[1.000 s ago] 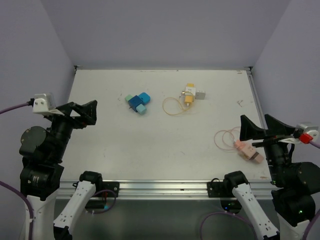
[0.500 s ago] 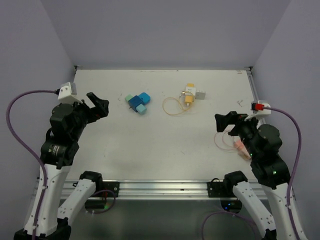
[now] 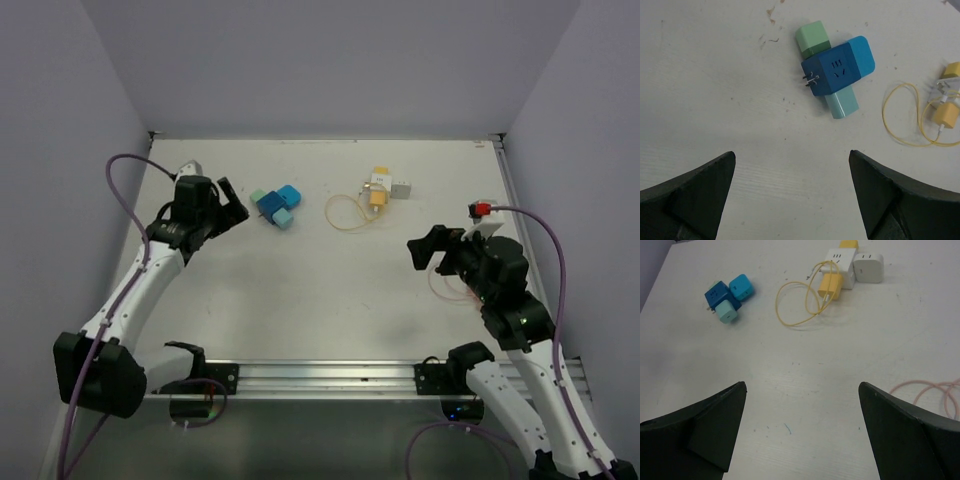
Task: Pull the plug off the socket
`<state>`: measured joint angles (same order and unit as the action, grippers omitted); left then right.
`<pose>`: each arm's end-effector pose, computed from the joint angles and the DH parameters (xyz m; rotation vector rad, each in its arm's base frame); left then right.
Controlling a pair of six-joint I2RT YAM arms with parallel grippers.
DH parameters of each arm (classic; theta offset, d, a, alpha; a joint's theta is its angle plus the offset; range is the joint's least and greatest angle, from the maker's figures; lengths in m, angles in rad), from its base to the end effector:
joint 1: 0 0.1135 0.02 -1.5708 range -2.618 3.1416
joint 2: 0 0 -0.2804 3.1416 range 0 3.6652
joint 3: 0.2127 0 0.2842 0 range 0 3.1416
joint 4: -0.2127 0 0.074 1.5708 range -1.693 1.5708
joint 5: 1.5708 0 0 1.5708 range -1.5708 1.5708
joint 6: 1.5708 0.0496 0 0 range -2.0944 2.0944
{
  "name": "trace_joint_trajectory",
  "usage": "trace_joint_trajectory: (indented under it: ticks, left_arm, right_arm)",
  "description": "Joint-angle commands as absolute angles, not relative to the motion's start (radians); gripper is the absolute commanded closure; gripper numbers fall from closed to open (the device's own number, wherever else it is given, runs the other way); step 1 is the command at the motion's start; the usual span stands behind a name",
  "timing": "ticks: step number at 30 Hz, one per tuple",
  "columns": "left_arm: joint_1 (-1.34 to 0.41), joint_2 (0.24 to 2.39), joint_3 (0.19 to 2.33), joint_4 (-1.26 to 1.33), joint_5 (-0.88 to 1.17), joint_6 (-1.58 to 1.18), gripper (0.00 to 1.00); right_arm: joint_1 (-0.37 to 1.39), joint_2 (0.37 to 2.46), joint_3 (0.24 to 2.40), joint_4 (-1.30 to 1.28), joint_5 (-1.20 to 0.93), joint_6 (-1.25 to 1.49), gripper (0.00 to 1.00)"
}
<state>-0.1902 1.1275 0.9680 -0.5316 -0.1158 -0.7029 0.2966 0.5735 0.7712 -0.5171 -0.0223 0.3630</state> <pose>0.2746 -0.0470 0.3033 -0.6379 2.1885 -0.3440 0.1550 0.0485 0.3402 0.0482 1.9170 0.4689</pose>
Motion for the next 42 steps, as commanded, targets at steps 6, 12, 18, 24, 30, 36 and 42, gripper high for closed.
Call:
trace_joint_trajectory:
  ticks: [6,12,18,24,30,36,42]
  left_arm:
    - [-0.31,1.498,1.202,-0.446,-0.288,-0.741,0.0]
    - [-0.33,1.747,1.385,-0.469,-0.344,-0.82,0.0]
    - [-0.35,1.882,1.532,-0.529,-0.4,-0.874,0.0]
    - [-0.382,1.976,1.6,-0.588,-0.466,-0.96,0.02]
    - [-0.411,2.043,1.635,-0.656,-0.531,-1.054,0.04]
    - [-0.419,2.089,1.651,-0.66,-0.555,-1.091,0.08]
    - [-0.419,2.097,1.672,-0.678,-0.578,-1.088,0.13]
  right_arm:
    - [0.334,0.563,0.724,-0.433,-0.028,0.373,0.01]
    - [0.356,0.569,0.703,-0.413,-0.012,0.367,0.01]
    - [0.367,0.572,0.696,-0.408,-0.003,0.356,0.01]
    - [0.377,0.566,0.683,-0.402,0.017,0.354,0.01]
    - [0.388,0.563,0.677,-0.402,0.023,0.354,0.01]
    - [0.393,0.56,0.673,-0.402,0.032,0.354,0.01]
    - [0.394,0.558,0.673,-0.403,0.04,0.354,0.01]
